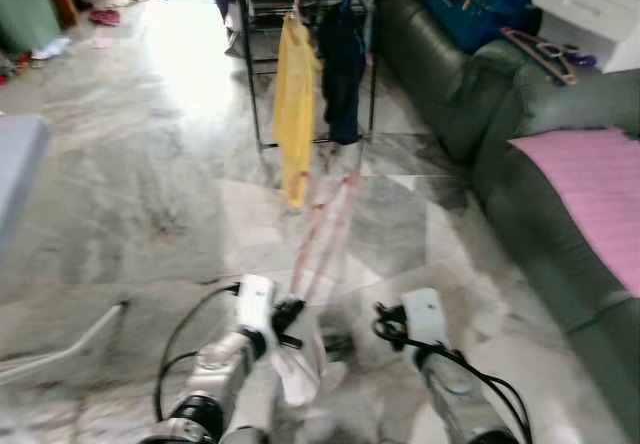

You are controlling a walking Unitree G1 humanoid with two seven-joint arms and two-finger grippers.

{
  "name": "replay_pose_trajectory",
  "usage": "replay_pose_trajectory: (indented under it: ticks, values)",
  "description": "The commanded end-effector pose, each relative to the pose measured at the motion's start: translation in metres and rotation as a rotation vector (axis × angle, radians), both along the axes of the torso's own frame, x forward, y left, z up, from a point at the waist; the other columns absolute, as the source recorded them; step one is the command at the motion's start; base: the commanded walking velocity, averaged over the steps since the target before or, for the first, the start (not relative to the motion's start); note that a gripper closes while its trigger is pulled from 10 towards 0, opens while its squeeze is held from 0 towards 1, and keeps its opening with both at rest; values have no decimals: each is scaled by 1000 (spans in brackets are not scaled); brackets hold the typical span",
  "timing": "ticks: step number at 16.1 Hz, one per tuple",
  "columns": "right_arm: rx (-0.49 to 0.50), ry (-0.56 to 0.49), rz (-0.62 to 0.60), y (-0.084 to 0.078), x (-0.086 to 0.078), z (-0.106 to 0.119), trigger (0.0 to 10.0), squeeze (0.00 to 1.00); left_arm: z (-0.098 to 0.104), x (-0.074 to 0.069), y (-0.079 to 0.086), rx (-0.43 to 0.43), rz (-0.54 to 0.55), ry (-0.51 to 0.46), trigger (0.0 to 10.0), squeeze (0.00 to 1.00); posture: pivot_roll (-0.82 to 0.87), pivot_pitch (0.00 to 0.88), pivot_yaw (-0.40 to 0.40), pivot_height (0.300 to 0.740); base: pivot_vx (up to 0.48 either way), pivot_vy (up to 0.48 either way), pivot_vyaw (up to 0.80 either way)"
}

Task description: Hang hanger

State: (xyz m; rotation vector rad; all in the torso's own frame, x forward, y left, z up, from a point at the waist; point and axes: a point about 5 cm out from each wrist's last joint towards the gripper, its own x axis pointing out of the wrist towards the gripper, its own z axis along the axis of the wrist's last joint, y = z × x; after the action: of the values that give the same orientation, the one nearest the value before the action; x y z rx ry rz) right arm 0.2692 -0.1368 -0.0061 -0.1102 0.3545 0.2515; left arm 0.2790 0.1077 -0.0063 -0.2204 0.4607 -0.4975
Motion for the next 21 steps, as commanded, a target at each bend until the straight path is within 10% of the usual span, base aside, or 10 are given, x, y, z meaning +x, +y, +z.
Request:
replay_pose_trajectory:
  ticks: [1, 8, 13, 21]
  values:
    - [-17, 0, -31, -11, 0, 0, 10000, 0, 3, 0, -10, -18, -30, -21, 10000, 0, -86, 135, 18, 740, 0, 0, 0]
    - [-18, 21, -37, -16, -5, -4, 10000, 0, 6, 0, -9, 13, -82, -71, 10000, 0, -77, 152, 24, 740, 0, 0, 0]
    - [0, 65, 39, -42, -4, -2, 10000, 0, 56, 34, -5, 35, -243, -304, 10000, 0, -62, 177, 29, 740, 0, 0, 0]
    - [124, 57, 296, -53, -6, 14, 10000, 0, 129, 38, 4, -73, -797, -447, 10000, 0, -51, 205, 49, 740, 0, 0, 0]
